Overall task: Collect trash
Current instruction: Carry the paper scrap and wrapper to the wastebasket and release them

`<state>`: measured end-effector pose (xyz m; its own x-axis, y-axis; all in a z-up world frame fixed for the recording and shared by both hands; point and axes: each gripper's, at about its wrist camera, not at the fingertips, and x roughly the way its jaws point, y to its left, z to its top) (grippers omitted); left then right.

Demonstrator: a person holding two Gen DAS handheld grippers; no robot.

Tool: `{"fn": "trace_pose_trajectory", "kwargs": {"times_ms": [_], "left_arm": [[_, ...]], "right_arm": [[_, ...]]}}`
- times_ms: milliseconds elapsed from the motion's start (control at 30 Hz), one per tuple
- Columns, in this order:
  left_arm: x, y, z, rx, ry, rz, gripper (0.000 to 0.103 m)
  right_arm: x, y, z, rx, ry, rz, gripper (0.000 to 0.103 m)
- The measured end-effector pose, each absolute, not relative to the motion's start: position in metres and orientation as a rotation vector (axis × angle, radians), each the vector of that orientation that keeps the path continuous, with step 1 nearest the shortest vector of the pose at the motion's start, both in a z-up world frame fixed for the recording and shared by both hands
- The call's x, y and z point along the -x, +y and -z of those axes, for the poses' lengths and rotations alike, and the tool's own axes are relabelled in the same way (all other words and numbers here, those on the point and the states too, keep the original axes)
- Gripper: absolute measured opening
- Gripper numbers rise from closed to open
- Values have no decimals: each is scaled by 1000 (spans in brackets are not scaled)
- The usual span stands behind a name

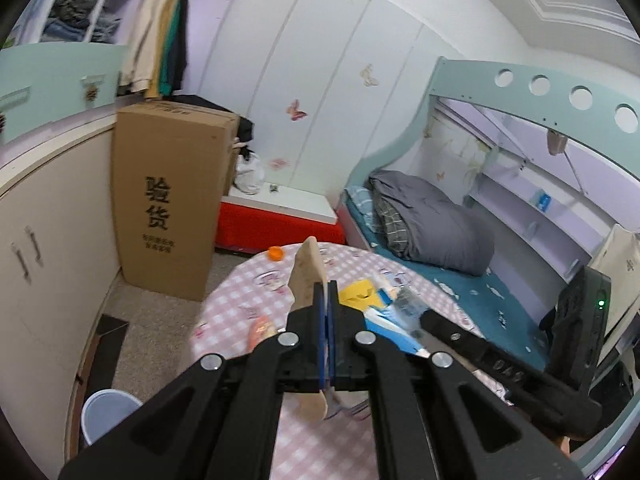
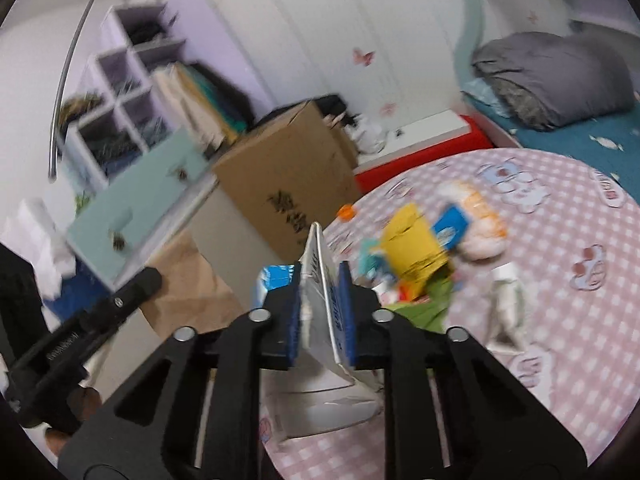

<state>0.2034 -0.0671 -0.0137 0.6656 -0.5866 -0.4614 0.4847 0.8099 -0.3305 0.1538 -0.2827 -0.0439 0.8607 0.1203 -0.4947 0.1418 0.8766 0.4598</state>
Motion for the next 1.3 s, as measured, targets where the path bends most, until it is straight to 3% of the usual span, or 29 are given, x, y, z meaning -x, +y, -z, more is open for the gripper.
{"fn": "trace_pose_trajectory", "kwargs": {"times_ms": [567,833,900,933,1033,1300], "left_arm": [[-218,105,90,287,672,253,1],[-237,204,144,307,763,-24,1],[-243,222,162,324,792,-68,1],[-246,229,171,322,807,-95,1],[-258,246,196,327,858,-146,1],[-275,249,246,360,973,-135,1]], "right_arm": [[-225,-112,104,-312,735,-200,6],[-270,-6,169,-231,852,-326,7],[-281,12,186,-234,868,-348,9],[-286,19,196,-230,875,-350,16],[-301,39,230,-213,922,-362,49],[-298,39,272,-215,993,-354,60]]}}
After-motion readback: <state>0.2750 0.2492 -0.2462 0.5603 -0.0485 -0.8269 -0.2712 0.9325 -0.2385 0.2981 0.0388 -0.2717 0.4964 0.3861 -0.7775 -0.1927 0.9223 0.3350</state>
